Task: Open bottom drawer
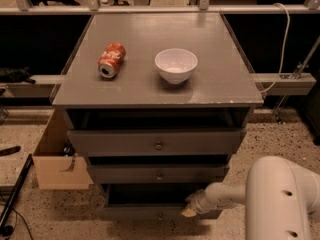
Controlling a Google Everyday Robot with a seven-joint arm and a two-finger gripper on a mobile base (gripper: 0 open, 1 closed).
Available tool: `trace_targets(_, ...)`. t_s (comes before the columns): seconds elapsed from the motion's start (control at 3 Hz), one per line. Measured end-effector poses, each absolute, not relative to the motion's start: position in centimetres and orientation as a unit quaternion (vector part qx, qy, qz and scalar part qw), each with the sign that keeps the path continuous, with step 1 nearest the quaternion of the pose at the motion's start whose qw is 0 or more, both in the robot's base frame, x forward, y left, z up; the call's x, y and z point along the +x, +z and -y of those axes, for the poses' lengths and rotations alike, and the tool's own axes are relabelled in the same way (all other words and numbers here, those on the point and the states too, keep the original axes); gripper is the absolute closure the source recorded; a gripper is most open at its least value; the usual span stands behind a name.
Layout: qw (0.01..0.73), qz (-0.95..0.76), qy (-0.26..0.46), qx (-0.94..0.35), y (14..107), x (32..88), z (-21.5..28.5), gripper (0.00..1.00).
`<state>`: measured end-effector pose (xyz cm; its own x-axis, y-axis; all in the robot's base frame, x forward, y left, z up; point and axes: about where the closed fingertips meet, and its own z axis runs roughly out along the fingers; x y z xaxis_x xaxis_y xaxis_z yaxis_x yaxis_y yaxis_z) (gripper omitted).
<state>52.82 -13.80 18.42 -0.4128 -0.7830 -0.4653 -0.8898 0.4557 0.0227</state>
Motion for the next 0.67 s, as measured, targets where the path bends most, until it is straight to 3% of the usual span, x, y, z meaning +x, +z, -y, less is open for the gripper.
trace_targets(0.33,0.197,-0.833,0.138,-0.499,18.39,51.30,14.27,0.97)
trace_targets(0.67,0.197,-0.833,0.138,-0.499,18.38,51.29,14.27,0.74)
